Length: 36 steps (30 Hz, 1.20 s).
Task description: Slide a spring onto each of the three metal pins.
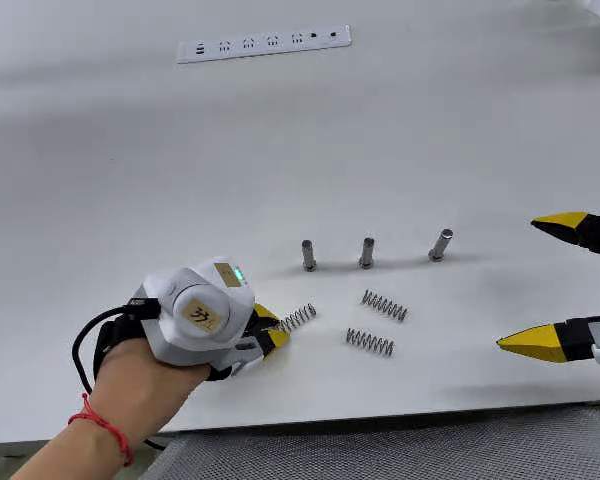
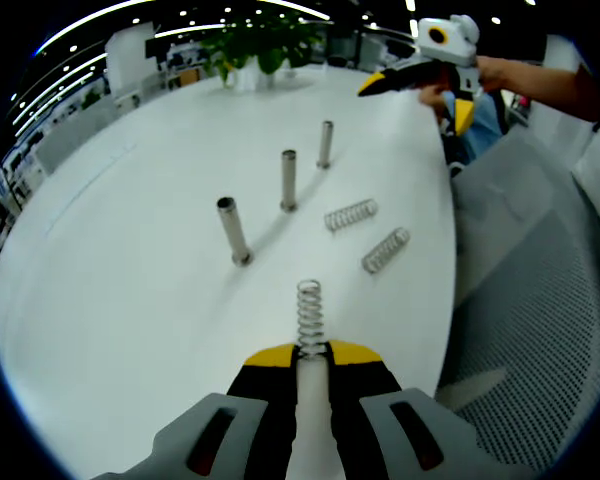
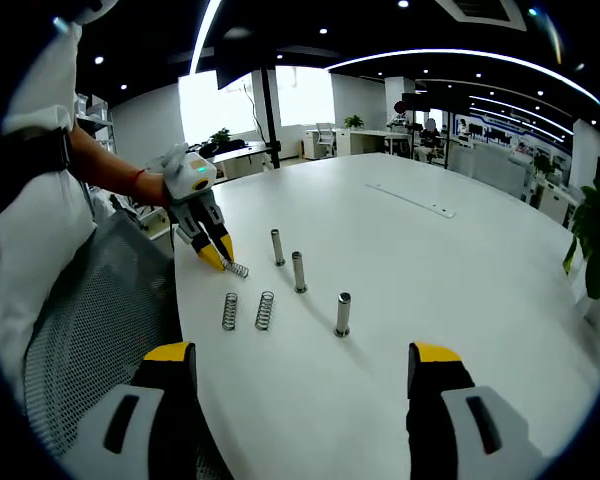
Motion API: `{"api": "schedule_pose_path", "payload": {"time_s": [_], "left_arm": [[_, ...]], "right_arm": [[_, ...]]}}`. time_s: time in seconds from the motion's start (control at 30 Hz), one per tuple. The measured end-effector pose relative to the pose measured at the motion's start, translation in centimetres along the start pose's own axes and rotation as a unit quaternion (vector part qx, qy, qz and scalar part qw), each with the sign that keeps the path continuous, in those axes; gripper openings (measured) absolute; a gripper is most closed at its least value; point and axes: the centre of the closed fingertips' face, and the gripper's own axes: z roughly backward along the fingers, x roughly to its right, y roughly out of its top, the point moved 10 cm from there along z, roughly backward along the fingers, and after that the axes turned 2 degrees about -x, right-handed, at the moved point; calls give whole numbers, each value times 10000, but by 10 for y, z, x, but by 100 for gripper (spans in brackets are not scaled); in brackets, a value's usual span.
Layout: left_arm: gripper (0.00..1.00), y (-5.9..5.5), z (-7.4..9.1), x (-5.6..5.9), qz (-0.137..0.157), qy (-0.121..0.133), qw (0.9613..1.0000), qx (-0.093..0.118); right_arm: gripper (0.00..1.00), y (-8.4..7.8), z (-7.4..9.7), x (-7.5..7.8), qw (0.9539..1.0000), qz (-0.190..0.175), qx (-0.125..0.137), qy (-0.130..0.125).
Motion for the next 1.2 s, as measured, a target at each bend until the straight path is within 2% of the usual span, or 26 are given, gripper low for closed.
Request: {"api": "schedule_pose_path", "payload": {"time_s": [0.4, 0.53, 0.7, 0.87, 0.97, 1.03, 1.13, 1.2], "left_arm": [[10, -2, 6, 2, 64, -65, 9999, 141], [10, -1, 11, 4, 114, -91, 9996, 255], [10, 1, 20, 6, 209, -105, 9985, 496], [10, 12, 35, 11, 261, -159, 9950, 946], [10, 24, 45, 14, 273, -161, 9919, 1232], [10, 31, 49, 15, 288, -172, 9893, 1419], [10, 44, 57, 16, 316, -166, 9845, 1715], [10, 52, 61, 17, 326, -178, 9806, 1925]], "right_arm": [[87, 4, -1, -2, 10000, 31, 6, -9], [87, 8, -1, -2, 10000, 44, 22, -10], [85, 22, 0, -4, 9997, -52, 230, 2], [79, 42, 0, -7, 9984, -177, 537, 58], [73, 56, -4, -11, 9968, -274, 740, 129], [70, 63, -7, -15, 9949, -565, 803, 232], [60, 75, -14, -19, 9917, -721, 1008, 331], [55, 80, -20, -20, 9861, -1132, 1133, 435]]}}
